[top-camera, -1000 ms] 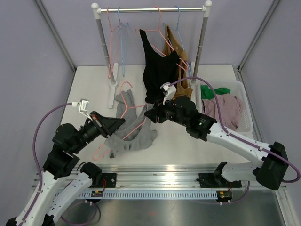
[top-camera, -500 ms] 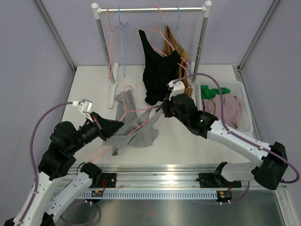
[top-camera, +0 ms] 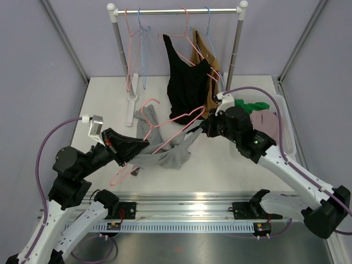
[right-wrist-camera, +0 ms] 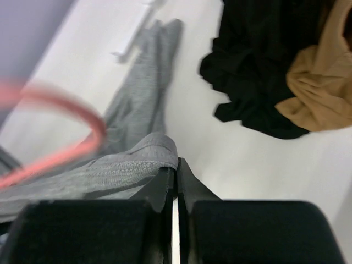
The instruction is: Remove the tank top from the hanger
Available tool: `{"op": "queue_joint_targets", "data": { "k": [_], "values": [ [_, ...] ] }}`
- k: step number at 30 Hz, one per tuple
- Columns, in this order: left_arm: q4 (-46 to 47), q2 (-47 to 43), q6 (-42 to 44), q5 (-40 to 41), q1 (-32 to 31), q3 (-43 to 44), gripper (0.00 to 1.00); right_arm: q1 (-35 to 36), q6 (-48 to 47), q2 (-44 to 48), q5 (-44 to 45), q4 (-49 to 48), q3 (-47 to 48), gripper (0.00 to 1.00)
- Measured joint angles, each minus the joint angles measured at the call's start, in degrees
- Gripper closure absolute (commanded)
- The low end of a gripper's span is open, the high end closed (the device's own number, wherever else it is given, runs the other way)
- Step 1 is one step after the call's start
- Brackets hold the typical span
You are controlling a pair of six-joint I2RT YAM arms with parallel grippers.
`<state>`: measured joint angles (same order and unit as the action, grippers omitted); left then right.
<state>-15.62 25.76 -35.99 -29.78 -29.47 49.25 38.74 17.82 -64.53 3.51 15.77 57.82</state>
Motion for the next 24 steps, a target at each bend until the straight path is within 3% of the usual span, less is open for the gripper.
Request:
{"op": "queue_joint_targets", "data": {
  "k": [6,11,17,24],
  "values": [
    [33.2,3.2,-6.4,-2.1,-0.3,-8.0,1.00,-0.3,3.9,10.2,-16.0,-3.1,-3.1,1.00],
    [54.8,14.2,-3.2,-0.1,-5.2,-7.8,1.00,-0.3,6.2,12.8,-31.1,-4.7,-4.0,1.00],
    [63.7,24.3,7.7,7.3,-9.4,-2.0,1.00,-0.3,3.1,14.4,-32.4,5.5,-3.9,1.00],
    [74.2,21.7,15.5,23.1,-9.6,-7.4,1.00,-0.3,1.9,23.8,-28.3,12.0,-4.9,1.00]
  ]
}}
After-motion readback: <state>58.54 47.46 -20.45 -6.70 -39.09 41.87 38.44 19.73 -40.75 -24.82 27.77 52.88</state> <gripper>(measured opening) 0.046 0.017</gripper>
